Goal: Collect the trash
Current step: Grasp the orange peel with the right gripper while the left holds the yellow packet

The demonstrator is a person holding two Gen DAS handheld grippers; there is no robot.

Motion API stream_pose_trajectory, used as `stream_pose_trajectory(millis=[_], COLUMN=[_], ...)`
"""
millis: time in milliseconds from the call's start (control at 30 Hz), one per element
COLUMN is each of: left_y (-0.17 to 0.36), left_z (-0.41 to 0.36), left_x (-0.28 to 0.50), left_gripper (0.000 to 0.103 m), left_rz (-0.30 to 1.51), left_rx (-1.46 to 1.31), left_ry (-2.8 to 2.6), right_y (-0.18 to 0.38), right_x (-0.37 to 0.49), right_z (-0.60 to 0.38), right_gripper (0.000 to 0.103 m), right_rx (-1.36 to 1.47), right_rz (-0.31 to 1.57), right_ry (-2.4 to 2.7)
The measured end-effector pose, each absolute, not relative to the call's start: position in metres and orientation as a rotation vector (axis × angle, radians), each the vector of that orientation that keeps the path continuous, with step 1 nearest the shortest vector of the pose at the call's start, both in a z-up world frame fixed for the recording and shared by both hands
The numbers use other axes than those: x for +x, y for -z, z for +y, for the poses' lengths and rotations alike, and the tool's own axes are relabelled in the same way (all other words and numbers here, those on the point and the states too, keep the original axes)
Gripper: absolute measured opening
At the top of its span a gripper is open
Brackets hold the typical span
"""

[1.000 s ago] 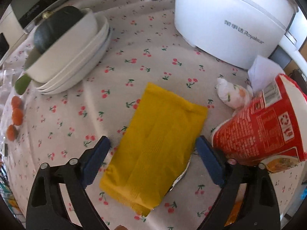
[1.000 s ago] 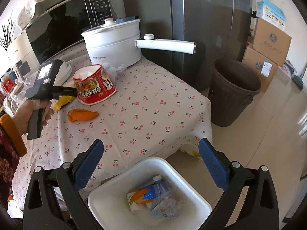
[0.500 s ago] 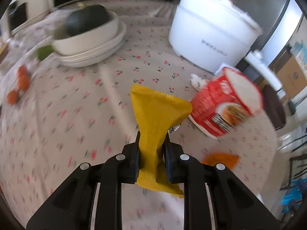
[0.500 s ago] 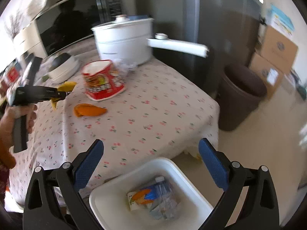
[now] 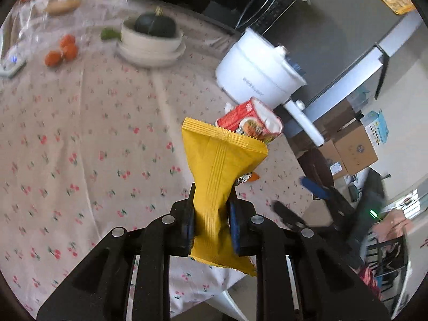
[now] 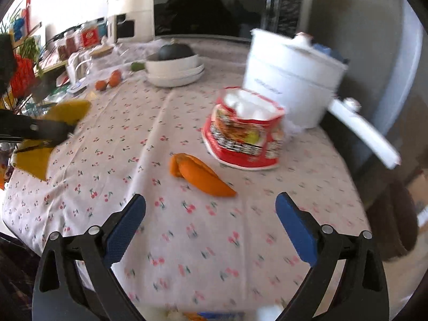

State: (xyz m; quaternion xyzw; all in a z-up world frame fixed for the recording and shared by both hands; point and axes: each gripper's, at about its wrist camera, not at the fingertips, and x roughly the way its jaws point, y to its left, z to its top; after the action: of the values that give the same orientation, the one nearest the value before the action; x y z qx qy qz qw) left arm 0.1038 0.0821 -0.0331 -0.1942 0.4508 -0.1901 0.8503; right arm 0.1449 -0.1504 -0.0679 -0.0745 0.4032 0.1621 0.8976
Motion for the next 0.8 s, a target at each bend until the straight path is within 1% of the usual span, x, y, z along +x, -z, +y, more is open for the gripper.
stream_pose_trajectory(millis=[67, 167, 333, 400, 433, 467, 533, 567, 600, 733, 800], left_y=[0.027, 0.024, 0.027, 0.027, 0.028, 0.028, 0.029, 0.029, 0.029, 0.028, 0.025], left_z=[0.085, 0.086, 0.086, 0.087, 0.088, 0.088, 0.088, 0.088, 0.088, 0.088, 0.088], left_x=[0.104, 0.107, 0.109, 0.109, 0.108, 0.108, 0.109, 0.109, 0.109, 0.108, 0.107], left_gripper=[0.02, 0.02, 0.02, 0.02, 0.02, 0.02, 0.02, 0.02, 0.02, 0.02, 0.02], left_rz=[0.93, 0.919, 0.935, 0.934, 0.934, 0.934, 0.934, 0.934, 0.934, 0.927, 0.918], left_rx=[-0.415, -0.404, -0.406, -0.403, -0.402, -0.404, -0.403, -0.403, -0.403, -0.399, -0.4], left_ry=[0.418, 0.424, 0.423, 0.421, 0.42, 0.418, 0.415, 0.414, 0.414, 0.417, 0.418], right_y=[0.077, 0.093, 0.111, 0.117, 0.12, 0.122, 0.121, 0.12, 0.119, 0.113, 0.108], right_x=[0.162, 0.183, 0.198, 0.201, 0.202, 0.202, 0.203, 0.203, 0.203, 0.193, 0.185], right_z=[-0.143, -0.132, -0.116, -0.112, -0.11, -0.11, -0.112, -0.114, -0.117, -0.123, -0.126], right_gripper=[0.084, 0.077, 0.073, 0.07, 0.065, 0.058, 0.049, 0.037, 0.031, 0.02, 0.017], right_rx=[-0.153, -0.164, -0.209, -0.227, -0.241, -0.255, -0.246, -0.237, -0.231, -0.191, -0.175], right_rz=[0.866, 0.908, 0.945, 0.956, 0.96, 0.963, 0.962, 0.961, 0.962, 0.951, 0.939], right_ry=[-0.369, -0.387, -0.397, -0.398, -0.393, -0.385, -0.378, -0.373, -0.359, -0.344, -0.332])
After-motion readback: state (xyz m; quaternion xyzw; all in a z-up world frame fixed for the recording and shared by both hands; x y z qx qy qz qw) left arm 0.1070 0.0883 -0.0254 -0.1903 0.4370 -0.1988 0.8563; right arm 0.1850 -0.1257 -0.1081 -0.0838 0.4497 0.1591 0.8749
